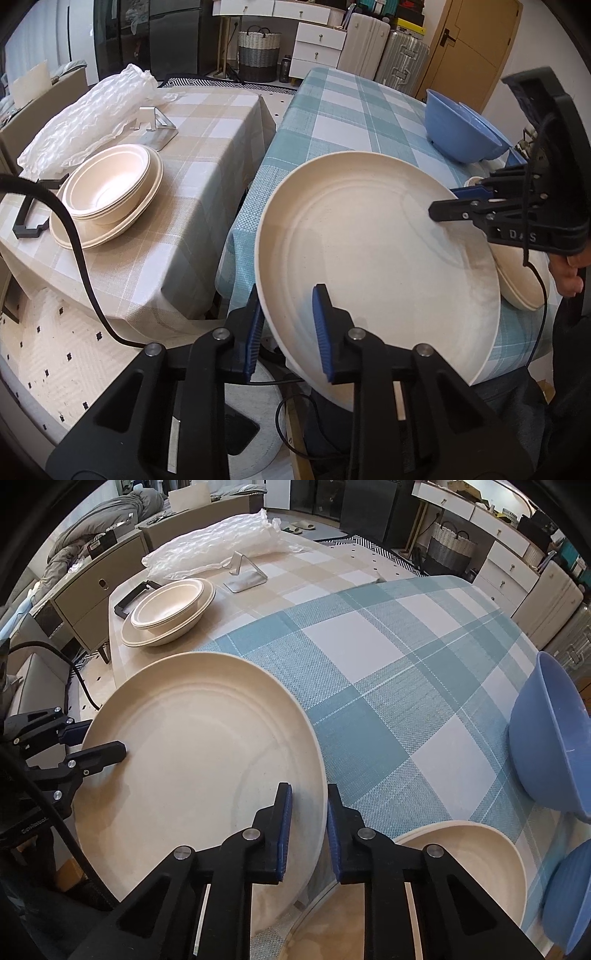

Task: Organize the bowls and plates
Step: 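Lift the large cream plate with both grippers, tilting it up, then carry the tilted cream plate with both grippers over the cream plate stack, then lower the plate onto the cream plate stack and open both grippers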

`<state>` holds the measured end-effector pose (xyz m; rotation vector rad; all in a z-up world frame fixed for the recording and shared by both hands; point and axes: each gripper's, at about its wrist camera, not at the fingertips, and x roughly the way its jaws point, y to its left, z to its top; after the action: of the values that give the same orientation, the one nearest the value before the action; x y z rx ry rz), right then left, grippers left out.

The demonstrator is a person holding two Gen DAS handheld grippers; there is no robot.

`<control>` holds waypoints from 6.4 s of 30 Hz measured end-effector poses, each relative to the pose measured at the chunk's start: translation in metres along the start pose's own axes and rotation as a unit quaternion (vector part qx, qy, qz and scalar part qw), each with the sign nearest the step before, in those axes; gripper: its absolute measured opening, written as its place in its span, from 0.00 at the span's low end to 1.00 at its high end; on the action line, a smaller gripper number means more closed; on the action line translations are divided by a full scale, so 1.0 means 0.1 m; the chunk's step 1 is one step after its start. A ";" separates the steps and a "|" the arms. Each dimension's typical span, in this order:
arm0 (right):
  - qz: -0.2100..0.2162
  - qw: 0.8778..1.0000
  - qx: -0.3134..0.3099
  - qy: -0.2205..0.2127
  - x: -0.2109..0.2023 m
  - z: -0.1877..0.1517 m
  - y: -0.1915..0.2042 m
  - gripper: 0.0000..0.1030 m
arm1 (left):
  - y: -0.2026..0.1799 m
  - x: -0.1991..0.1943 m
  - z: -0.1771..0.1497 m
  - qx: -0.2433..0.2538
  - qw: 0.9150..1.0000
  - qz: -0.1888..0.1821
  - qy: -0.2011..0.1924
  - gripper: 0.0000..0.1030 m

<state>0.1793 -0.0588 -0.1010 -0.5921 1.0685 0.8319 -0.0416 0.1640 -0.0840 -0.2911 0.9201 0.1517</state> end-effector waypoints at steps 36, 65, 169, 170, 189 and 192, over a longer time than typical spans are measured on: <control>-0.032 0.996 0.057 -0.054 -0.58 -0.12 0.12 0.14 | -0.01 -0.30 0.10 0.000 1.000 0.005 -0.031 0.18; -0.043 0.985 0.105 -0.126 -1.25 -0.56 0.07 0.14 | -0.47 -0.77 0.22 0.040 0.996 -0.008 -0.074 0.17; -0.082 0.938 0.328 -0.081 -0.98 -1.73 -1.47 0.14 | -2.51 0.41 0.90 0.171 0.982 -0.071 0.040 0.14; -0.085 0.938 0.327 -0.080 -0.97 -1.72 -1.46 0.14 | -2.51 0.42 0.89 0.172 0.982 -0.071 0.039 0.14; -0.174 0.946 0.268 -0.049 -0.81 -1.62 -1.30 0.15 | -2.48 0.53 0.82 0.176 0.982 -0.051 0.037 0.07; -0.175 0.946 0.268 -0.052 -0.79 -1.63 -1.31 0.15 | -2.45 0.54 0.83 0.171 0.983 -0.057 0.040 0.07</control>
<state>0.1842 -0.2817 -0.0861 -0.2578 0.9992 0.2358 0.1159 -0.0426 -0.0349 -0.0309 0.9889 -0.1245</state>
